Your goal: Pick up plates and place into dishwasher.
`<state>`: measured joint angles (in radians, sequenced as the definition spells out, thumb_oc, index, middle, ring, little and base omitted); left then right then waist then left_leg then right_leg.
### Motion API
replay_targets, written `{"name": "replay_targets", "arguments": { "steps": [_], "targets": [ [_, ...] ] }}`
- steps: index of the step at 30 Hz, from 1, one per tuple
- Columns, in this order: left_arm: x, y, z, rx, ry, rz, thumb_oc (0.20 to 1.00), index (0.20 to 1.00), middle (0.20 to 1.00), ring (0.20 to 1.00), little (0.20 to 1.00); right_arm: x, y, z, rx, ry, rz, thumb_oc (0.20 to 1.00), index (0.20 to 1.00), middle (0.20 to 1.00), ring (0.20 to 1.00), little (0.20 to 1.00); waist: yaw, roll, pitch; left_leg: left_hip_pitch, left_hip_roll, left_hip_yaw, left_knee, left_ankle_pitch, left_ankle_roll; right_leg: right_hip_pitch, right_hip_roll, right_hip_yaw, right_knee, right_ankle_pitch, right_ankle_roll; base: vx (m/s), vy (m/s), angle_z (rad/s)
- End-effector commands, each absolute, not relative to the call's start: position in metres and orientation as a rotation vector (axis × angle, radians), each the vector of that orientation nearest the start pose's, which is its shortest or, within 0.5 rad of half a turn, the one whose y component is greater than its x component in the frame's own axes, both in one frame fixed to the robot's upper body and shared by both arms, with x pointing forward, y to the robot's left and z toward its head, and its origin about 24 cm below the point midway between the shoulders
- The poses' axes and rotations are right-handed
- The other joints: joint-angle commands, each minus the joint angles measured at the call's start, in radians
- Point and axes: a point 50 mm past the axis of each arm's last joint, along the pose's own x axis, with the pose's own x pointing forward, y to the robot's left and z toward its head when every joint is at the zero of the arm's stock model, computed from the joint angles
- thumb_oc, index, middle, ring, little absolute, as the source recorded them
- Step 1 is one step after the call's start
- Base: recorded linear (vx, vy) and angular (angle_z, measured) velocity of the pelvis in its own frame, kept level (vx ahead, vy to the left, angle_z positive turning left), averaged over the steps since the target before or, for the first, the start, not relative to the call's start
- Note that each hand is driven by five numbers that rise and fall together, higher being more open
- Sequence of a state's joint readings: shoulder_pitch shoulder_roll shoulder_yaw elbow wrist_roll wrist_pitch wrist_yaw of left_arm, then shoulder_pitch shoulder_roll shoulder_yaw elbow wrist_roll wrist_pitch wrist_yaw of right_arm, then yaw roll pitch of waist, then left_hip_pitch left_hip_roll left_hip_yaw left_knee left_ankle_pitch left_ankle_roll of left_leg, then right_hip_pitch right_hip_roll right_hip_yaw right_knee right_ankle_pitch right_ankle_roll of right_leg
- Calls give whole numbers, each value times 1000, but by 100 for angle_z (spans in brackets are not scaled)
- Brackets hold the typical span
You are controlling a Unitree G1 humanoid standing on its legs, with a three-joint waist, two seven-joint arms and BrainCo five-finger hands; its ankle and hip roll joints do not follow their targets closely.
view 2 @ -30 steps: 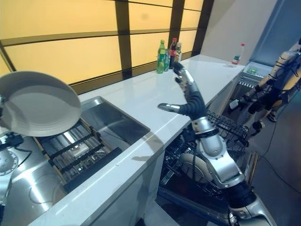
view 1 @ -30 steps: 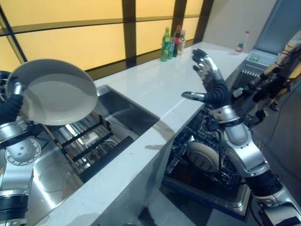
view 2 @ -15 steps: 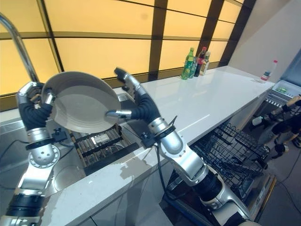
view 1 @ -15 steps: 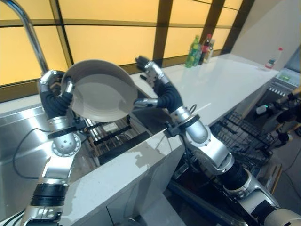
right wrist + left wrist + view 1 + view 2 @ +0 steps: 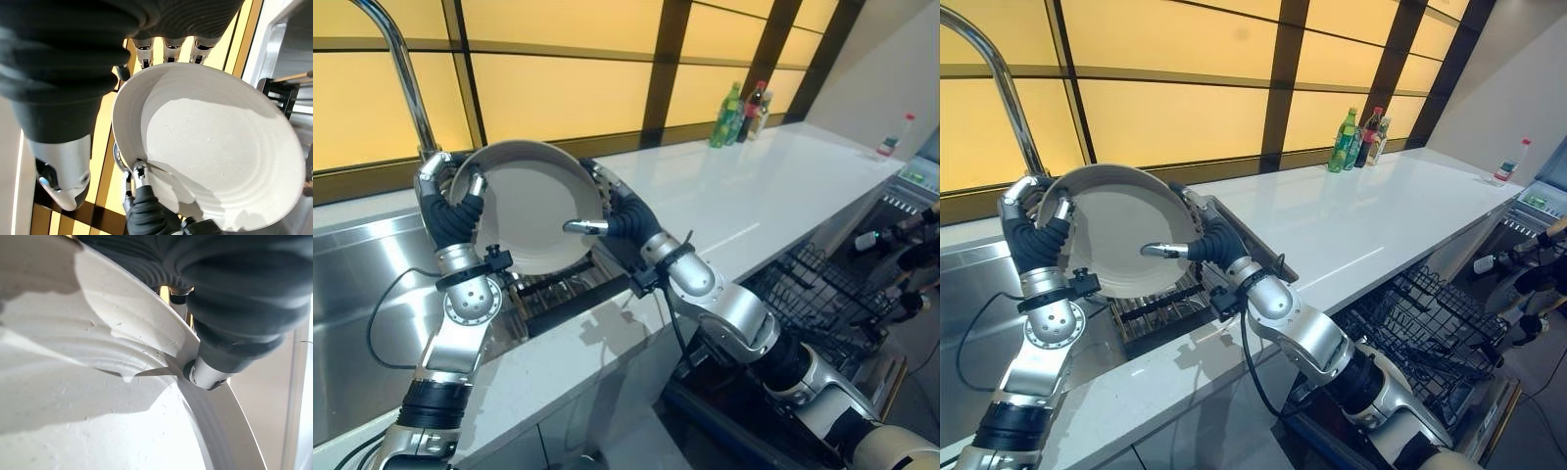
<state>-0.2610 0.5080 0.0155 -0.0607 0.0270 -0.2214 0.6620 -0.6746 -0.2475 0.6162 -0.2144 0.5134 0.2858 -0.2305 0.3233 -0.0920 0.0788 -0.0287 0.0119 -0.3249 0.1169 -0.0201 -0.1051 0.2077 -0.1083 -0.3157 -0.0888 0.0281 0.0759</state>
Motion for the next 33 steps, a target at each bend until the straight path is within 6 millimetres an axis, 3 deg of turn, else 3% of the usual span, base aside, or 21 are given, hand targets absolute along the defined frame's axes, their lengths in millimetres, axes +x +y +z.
{"name": "replay_targets", "arguments": {
  "steps": [1, 6, 11, 16, 20, 27, 33],
  "targets": [
    [285, 182, 220, 282, -924, 374, 200, 200, 200, 200, 200, 256, 39, 204, 7, -271, 898, 1000, 1000, 1000, 1000, 1000, 22, 55, -54, 93, 36, 27, -192, 98, 12, 5, -23, -9, 147, -125, 4, -6, -12, 6],
    [286, 173, 223, 286, -932, 347, 200, 200, 200, 200, 200, 252, 52, 191, 39, -158, 973, 1000, 1000, 1000, 1000, 1000, 32, 47, -55, 95, 36, 20, -190, 101, 11, 12, -19, -16, 149, -127, -2, -1, -17, 5],
    [287, 171, 222, 294, -930, 345, 200, 200, 200, 200, 200, 253, 55, 189, 46, -144, 937, 1000, 1000, 1000, 1000, 1000, 39, 45, -55, 96, 34, 13, -189, 104, 9, 16, -16, -24, 153, -128, -4, 1, -12, 9],
    [286, 176, 218, 300, -921, 364, 200, 200, 200, 200, 200, 266, 41, 199, -15, -256, 736, 1000, 1000, 1000, 1000, 1000, 37, 51, -57, 97, 35, 13, -188, 105, 10, 16, -15, -23, 158, -130, -5, 0, 0, 0],
    [285, 183, 217, 305, -926, 389, 200, 200, 200, 200, 200, 270, 31, 209, -11, -280, 700, 1000, 1000, 1000, 1000, 1000, 26, 61, -56, 94, 35, 20, -188, 104, 9, 9, -16, -15, 163, -132, -2, -11, 6, 4],
    [282, 184, 218, 307, -936, 391, 200, 200, 200, 200, 200, 275, 25, 199, -55, -258, 600, 1000, 1000, 1000, 1000, 1000, 28, 70, -54, 95, 37, 21, -186, 106, 9, 10, -19, -18, 169, -136, -2, 0, 0, 0],
    [284, 183, 219, 298, -935, 374, 200, 200, 200, 200, 200, 267, 35, 199, 57, -208, 742, 1000, 1000, 1000, 1000, 1000, 35, 69, -51, 94, 35, 15, -181, 106, 7, 16, -22, -28, 169, -137, -4, 0, 0, 0]
  ]
}}
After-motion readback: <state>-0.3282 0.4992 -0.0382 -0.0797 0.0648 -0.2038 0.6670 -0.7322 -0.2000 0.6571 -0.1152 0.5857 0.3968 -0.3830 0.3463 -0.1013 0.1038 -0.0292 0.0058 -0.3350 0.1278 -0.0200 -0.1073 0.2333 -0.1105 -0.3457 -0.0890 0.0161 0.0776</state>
